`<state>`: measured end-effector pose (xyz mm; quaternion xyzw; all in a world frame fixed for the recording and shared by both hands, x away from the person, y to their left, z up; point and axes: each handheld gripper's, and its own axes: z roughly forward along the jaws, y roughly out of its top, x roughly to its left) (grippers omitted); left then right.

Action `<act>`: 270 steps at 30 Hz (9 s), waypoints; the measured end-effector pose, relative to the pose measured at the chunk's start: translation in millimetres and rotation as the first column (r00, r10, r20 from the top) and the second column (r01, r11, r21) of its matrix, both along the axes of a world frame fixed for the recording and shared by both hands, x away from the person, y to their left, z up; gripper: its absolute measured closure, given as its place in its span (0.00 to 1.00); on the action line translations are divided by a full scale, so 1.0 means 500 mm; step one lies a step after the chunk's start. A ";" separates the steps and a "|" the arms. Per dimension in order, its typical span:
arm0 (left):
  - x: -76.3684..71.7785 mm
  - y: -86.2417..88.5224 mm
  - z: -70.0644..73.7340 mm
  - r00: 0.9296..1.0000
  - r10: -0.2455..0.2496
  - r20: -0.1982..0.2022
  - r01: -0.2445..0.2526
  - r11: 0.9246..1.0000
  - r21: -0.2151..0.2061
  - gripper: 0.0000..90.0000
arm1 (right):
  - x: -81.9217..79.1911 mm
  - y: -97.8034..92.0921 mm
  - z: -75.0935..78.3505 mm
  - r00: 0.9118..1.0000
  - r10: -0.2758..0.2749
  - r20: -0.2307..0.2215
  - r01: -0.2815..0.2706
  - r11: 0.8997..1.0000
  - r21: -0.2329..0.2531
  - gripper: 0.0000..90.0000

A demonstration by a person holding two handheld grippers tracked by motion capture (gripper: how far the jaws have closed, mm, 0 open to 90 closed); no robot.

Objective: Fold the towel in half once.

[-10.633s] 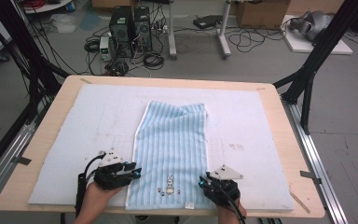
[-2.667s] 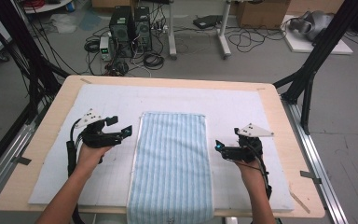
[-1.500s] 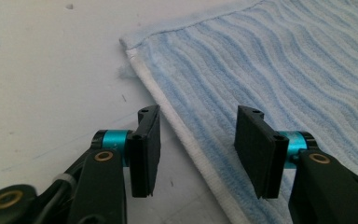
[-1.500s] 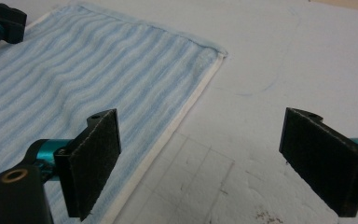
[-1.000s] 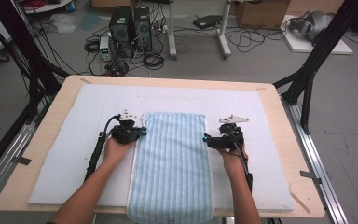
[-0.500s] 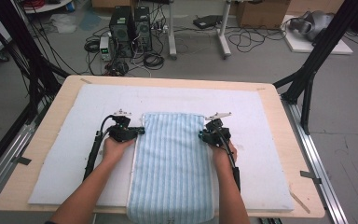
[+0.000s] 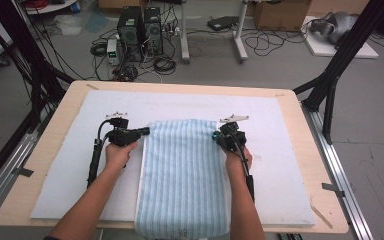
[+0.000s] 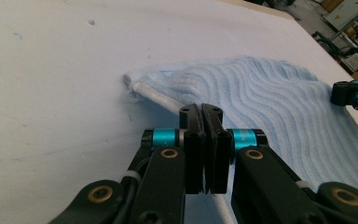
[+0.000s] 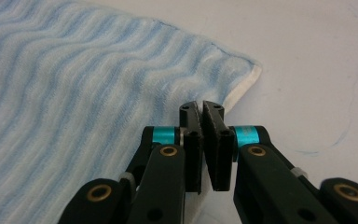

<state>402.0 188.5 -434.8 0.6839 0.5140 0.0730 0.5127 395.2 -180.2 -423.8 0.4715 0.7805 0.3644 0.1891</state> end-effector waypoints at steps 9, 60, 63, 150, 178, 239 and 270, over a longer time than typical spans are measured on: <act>-0.031 0.008 0.029 0.998 -0.065 0.022 0.065 0.998 -0.007 0.97 | -0.044 -0.017 0.019 0.999 0.020 0.038 -0.023 0.997 0.077 0.95; -0.169 0.037 0.019 0.977 -0.172 0.129 0.172 0.985 0.016 0.52 | -0.230 -0.062 0.011 0.994 0.029 0.105 -0.040 0.994 0.102 0.53; -0.144 0.016 0.012 0.977 -0.197 0.086 0.192 0.979 0.064 0.53 | -0.196 -0.053 0.011 0.997 0.026 0.079 -0.032 0.997 0.069 0.52; -0.170 0.021 -0.028 0.985 -0.165 0.042 0.157 0.977 0.146 0.41 | -0.185 -0.036 -0.026 0.995 0.101 -0.021 -0.100 0.995 0.022 0.47; -0.054 -0.009 0.014 0.992 -0.107 0.066 0.096 0.984 0.150 0.99 | -0.087 -0.026 0.010 0.997 0.059 -0.040 -0.057 0.997 0.044 0.95; -0.107 -0.041 0.002 0.962 -0.264 0.063 0.252 0.955 0.153 0.67 | -0.116 -0.058 0.002 0.994 0.112 -0.006 -0.111 0.989 0.093 0.67; -0.209 0.002 0.015 0.959 -0.269 0.086 0.260 0.960 0.103 0.99 | -0.247 -0.065 -0.008 0.978 0.187 0.087 -0.195 0.976 0.093 0.92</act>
